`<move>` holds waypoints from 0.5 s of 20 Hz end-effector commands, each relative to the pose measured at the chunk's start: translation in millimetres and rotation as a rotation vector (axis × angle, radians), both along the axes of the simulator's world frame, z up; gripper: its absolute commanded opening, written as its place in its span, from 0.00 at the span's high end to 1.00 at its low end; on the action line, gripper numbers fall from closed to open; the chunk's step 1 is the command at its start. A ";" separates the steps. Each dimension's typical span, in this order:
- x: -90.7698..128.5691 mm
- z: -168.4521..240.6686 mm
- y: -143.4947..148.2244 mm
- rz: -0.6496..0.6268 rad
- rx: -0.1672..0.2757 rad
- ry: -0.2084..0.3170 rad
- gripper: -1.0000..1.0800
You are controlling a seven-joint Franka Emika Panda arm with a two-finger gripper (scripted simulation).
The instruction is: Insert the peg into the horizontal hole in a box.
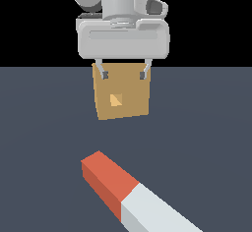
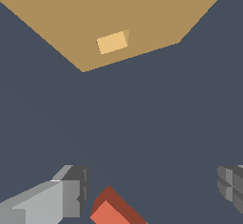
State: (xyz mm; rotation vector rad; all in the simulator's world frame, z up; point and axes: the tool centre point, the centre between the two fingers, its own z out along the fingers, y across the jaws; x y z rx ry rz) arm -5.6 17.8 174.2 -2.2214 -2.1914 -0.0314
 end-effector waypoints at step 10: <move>-2.6 -4.9 -10.6 0.037 -0.001 -0.001 0.04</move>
